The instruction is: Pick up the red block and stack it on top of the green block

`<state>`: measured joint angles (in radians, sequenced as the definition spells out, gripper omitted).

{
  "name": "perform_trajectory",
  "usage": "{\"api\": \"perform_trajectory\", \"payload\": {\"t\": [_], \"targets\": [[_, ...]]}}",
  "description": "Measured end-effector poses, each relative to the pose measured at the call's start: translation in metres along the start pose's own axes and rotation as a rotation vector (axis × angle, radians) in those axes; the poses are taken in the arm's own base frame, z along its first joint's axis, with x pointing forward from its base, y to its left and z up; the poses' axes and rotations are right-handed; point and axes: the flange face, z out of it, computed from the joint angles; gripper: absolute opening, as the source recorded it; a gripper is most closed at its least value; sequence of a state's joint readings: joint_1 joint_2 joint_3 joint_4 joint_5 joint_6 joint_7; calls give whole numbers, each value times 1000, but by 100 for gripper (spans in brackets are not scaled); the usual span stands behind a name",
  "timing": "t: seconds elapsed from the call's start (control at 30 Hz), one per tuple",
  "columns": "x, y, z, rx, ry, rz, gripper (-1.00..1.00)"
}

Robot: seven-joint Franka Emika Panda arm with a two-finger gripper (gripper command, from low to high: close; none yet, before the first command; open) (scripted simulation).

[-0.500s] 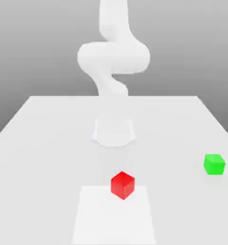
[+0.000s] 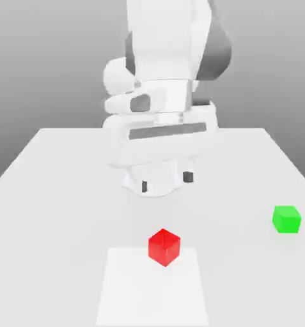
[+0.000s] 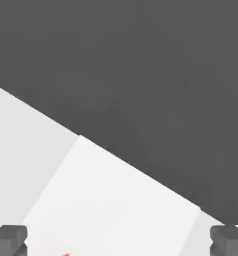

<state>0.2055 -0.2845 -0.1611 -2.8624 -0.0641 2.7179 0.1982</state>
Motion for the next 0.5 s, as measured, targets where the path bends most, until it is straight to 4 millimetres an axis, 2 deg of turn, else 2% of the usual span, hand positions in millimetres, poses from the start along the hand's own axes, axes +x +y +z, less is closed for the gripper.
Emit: {"api": "perform_trajectory", "payload": {"t": [0.1,0.17,0.27,0.3,0.5], "targets": [[-38,2,71,-21,-106,-119,0],[-48,3,97,-25,-128,-145,0],[-55,5,123,-28,-134,-151,0],[-57,5,130,-28,-135,-150,-100],[-58,6,134,-28,-137,-150,-100]]}}
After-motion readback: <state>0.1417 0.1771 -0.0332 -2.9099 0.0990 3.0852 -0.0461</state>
